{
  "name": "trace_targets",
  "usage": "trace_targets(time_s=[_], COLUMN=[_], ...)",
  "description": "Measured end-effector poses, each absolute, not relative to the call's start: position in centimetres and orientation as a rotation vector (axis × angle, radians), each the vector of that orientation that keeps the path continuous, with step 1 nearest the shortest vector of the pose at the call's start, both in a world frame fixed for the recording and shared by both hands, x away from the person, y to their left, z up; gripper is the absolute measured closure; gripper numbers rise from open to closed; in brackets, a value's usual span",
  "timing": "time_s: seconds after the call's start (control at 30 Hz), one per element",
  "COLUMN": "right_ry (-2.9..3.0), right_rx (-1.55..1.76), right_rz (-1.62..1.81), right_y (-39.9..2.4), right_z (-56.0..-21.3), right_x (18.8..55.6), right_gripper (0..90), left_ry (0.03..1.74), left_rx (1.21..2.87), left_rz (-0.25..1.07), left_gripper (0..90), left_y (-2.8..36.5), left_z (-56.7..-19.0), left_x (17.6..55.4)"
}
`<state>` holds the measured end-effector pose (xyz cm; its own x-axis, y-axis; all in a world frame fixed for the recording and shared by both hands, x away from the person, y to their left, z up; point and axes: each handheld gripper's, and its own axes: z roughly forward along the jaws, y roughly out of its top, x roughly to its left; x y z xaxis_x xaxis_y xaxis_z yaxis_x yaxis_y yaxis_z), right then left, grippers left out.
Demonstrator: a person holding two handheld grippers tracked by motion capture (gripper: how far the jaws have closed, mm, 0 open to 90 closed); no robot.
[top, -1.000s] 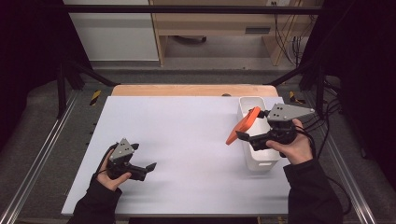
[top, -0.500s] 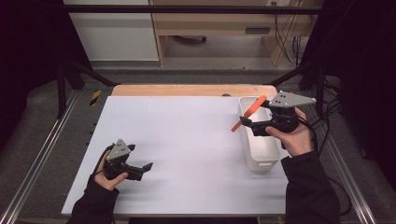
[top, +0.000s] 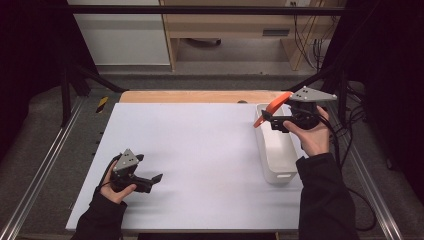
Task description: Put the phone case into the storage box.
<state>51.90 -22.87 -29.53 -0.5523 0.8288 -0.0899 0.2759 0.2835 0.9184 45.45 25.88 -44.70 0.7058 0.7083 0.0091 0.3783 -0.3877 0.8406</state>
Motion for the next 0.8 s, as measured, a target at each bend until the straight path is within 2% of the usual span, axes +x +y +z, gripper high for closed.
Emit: trace_targets(time_s=[0.8], right_ry=[1.877], right_rx=[1.181], right_rz=[1.121], right_y=[-23.5], right_z=[-30.8], right_x=[56.7], right_gripper=[15.7], left_ry=[0.820], left_rx=[2.022], left_rz=[0.449], left_gripper=[0.0], left_y=[25.8], left_z=[-45.0], left_x=[45.6])
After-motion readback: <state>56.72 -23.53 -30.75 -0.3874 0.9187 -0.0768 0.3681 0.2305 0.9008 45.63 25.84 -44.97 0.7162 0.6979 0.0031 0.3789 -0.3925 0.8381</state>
